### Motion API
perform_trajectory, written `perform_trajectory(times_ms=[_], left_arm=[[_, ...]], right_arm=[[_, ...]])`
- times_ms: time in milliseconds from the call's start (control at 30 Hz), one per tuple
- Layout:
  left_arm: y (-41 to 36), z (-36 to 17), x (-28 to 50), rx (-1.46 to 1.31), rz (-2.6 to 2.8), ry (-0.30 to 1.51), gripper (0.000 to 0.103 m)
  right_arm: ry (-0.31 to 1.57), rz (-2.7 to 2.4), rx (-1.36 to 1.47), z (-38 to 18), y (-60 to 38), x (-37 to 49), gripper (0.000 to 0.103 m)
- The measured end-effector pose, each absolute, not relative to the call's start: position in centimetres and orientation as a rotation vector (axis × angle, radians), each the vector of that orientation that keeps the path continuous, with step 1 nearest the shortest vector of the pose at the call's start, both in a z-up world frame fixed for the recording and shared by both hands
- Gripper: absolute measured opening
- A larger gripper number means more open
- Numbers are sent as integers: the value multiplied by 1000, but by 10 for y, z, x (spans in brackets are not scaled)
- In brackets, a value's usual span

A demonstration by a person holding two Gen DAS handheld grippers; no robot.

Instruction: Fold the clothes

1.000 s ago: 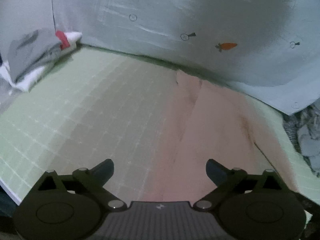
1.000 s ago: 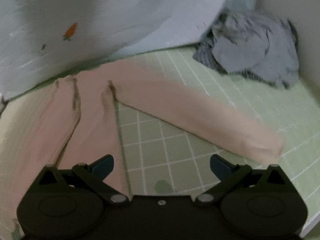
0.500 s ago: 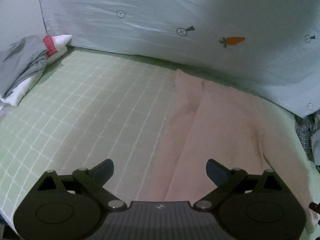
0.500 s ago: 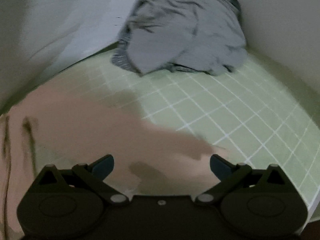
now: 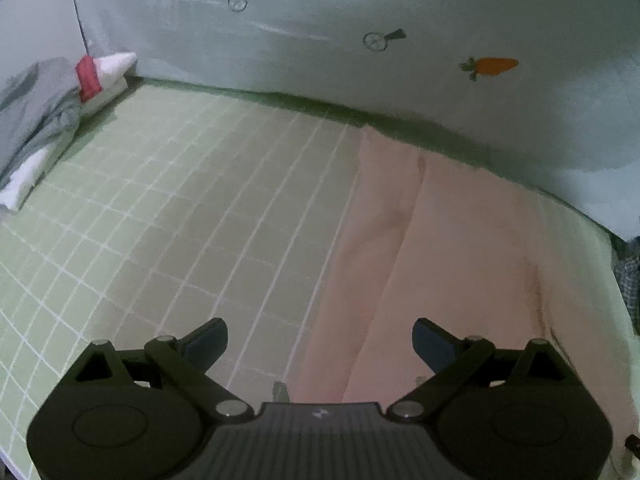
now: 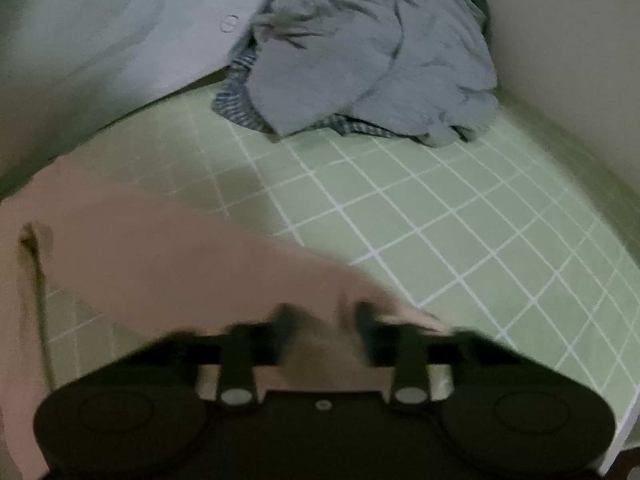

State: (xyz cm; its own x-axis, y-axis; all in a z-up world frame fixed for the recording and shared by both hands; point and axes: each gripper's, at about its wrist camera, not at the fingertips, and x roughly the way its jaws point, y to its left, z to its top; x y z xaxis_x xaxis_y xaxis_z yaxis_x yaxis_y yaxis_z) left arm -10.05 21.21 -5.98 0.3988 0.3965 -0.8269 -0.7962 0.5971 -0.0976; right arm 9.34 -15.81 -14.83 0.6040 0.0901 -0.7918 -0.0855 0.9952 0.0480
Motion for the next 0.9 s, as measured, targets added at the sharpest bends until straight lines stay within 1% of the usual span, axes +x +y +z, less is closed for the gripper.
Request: perform_trajectory(times_ms=[100,233,467,667,900], left_arm=[[218,-62,-112,-563,804,868,98],[229,-60,-135,-566,800,859,98],[262,-58,-184,-549,796,886,98],[303,-61,-233,-527,806,907,98],[345,-62,-270,-516,836,910,98]], right_arm=[[910,133,7,-140,-152,83,5],[840,185,-11,-113,-132,60,5],[761,303,33,-72,-67,14,5],[741,476,43,-65,19,-37,5],[745,539,-23,-68,64,-67,6]])
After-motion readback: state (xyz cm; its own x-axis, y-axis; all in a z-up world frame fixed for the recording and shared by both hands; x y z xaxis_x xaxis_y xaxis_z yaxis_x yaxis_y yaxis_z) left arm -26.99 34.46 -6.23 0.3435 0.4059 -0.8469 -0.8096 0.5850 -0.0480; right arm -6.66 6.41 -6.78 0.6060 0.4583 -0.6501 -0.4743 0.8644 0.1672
